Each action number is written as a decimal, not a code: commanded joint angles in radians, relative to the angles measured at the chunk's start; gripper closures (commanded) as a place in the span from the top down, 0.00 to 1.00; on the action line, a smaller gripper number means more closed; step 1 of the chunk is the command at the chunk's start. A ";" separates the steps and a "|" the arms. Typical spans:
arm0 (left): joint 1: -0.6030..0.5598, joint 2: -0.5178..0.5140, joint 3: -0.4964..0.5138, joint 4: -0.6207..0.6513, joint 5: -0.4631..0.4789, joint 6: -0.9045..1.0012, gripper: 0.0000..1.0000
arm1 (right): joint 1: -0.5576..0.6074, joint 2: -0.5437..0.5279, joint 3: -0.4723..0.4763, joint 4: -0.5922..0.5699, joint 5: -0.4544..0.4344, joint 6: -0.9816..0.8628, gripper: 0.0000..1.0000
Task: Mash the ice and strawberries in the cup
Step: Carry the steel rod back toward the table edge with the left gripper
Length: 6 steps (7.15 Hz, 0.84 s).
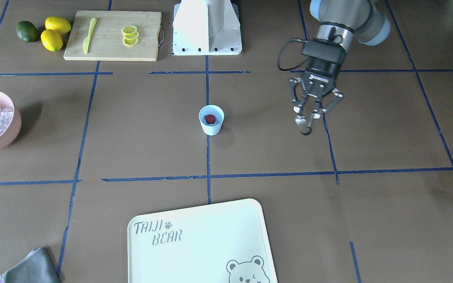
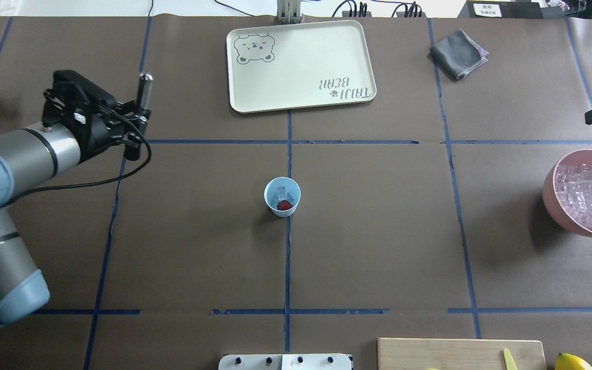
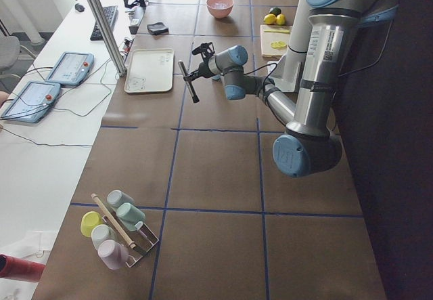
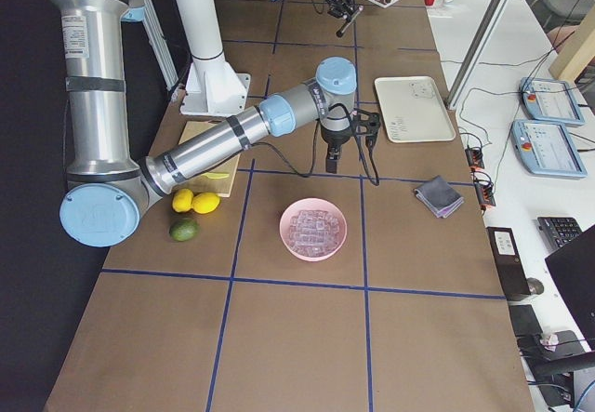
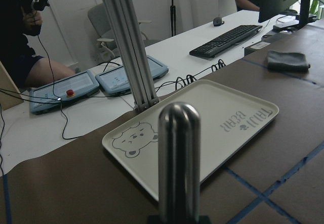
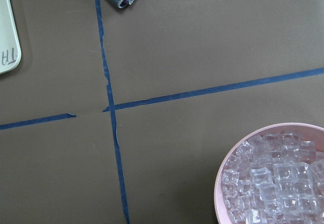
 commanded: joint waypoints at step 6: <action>-0.301 0.125 0.030 0.795 -0.433 0.003 0.00 | -0.002 -0.023 0.005 0.004 -0.002 0.000 1.00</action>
